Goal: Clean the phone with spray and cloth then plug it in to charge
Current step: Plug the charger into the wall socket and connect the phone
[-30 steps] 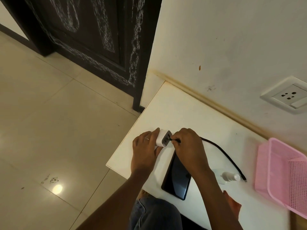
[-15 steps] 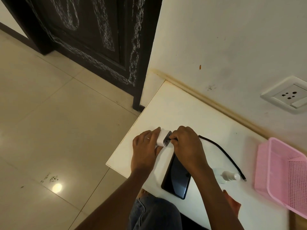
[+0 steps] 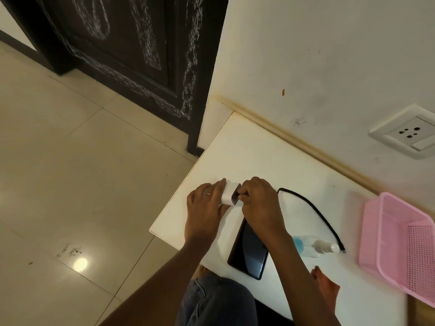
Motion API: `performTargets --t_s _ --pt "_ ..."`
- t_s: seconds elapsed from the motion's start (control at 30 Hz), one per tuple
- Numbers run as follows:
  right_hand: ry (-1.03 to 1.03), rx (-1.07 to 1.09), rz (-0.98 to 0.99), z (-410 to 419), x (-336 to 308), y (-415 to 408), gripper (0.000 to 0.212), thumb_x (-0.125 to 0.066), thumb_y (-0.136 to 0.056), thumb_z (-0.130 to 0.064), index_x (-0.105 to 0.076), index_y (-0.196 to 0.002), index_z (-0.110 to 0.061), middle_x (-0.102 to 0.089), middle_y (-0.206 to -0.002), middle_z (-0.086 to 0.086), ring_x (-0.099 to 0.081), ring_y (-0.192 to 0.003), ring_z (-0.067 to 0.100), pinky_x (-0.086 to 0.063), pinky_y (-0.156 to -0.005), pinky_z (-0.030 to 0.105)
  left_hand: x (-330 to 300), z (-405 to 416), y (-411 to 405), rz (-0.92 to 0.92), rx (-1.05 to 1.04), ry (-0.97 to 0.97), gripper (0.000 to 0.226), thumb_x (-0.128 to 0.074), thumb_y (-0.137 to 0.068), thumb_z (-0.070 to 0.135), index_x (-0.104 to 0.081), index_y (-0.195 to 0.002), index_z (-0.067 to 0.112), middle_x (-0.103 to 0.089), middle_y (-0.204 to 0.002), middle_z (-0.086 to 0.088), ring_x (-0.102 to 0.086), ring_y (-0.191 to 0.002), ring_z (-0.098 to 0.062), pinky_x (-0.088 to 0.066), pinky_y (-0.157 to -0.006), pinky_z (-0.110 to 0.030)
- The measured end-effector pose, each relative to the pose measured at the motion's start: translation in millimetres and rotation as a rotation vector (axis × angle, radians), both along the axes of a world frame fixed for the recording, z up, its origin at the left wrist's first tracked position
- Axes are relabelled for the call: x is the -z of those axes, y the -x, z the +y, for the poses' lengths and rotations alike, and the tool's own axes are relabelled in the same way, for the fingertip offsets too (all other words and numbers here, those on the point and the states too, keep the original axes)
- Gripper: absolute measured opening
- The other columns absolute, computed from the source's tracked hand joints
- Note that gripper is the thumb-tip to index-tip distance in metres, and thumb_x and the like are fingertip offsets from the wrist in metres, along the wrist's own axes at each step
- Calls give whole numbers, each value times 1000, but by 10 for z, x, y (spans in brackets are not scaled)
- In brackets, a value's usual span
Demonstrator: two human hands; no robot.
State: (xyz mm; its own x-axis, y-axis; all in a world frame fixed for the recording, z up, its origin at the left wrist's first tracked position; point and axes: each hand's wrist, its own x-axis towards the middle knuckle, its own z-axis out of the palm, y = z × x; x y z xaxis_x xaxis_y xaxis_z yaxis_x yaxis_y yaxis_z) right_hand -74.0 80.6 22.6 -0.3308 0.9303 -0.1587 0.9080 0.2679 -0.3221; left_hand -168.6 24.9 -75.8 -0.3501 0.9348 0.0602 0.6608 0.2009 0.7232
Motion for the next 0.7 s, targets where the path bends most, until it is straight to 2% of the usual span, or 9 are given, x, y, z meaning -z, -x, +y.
performTargets --t_s 0.1,0.13,0.2,0.27,0.3,0.37,0.47,0.6,0.7 --pt "-5 -53 19 -14 -25 -42 6 -57 -87 -7 -58 -92 -7 -60 -93 7 -51 -89 19 -38 -69 22 25 -1 -1 6 4 21 48 -63 -86 33 -49 -131 26 -58 -129 -7 -33 -119 -25 -36 -101 -54" --pt "11 -67 28 -11 -39 -59 13 -59 -86 -13 -54 -96 -9 -59 -96 6 -51 -90 18 -41 -71 23 32 0 -2 10 10 37 49 -64 -85 34 -49 -131 27 -58 -130 -7 -36 -121 -27 -35 -102 -54" --pt "106 -62 34 11 -80 -102 42 -69 -79 -27 -47 -111 -13 -56 -106 3 -50 -95 17 -44 -76 25 29 17 -5 6 13 69 50 -63 -85 36 -47 -132 29 -55 -134 -7 -41 -123 -34 -32 -104 -54" --pt "197 -39 -9 44 -112 -118 72 -75 -72 -40 -37 -128 -17 -55 -117 3 -51 -105 20 -47 -87 31 11 23 -10 -1 26 94 51 -60 -87 37 -44 -135 30 -51 -139 -6 -37 -127 -35 -28 -107 -54" --pt "202 -49 -61 54 -108 -111 78 -74 -72 -47 -35 -133 -18 -55 -121 4 -52 -109 21 -47 -92 34 11 13 -7 10 33 85 50 -56 -88 38 -43 -136 30 -50 -139 -7 -36 -127 -35 -28 -108 -54" --pt "158 -88 -147 64 -77 -103 74 -68 -75 -54 -40 -134 -18 -58 -124 2 -52 -112 20 -44 -93 33 -1 3 -3 11 39 81 51 -42 -89 46 -42 -137 30 -49 -141 -8 -35 -129 -35 -26 -109 -54" --pt "116 -98 -126 81 -43 -104 67 -64 -76 -57 -46 -130 -21 -61 -122 -1 -54 -110 17 -42 -89 30 -24 7 12 -3 42 91 59 -30 -88 56 -33 -142 34 -43 -147 -7 -32 -134 -35 -19 -112 -53" --pt "88 -81 -91 78 -61 -185 65 -67 -73 -57 -49 -126 -23 -62 -118 -4 -57 -105 15 -44 -86 31 2 48 33 -3 63 121 70 -31 -83 68 -7 -142 40 -28 -155 -5 -25 -142 -31 -6 -116 -46" --pt "37 -30 -24 85 -137 -324 61 -70 -70 -55 -52 -120 -27 -65 -112 -8 -59 -100 13 -47 -82 31 38 61 44 53 78 143 72 -34 -88 65 -9 -149 33 -23 -157 -2 -21 -144 -26 -9 -118 -47"
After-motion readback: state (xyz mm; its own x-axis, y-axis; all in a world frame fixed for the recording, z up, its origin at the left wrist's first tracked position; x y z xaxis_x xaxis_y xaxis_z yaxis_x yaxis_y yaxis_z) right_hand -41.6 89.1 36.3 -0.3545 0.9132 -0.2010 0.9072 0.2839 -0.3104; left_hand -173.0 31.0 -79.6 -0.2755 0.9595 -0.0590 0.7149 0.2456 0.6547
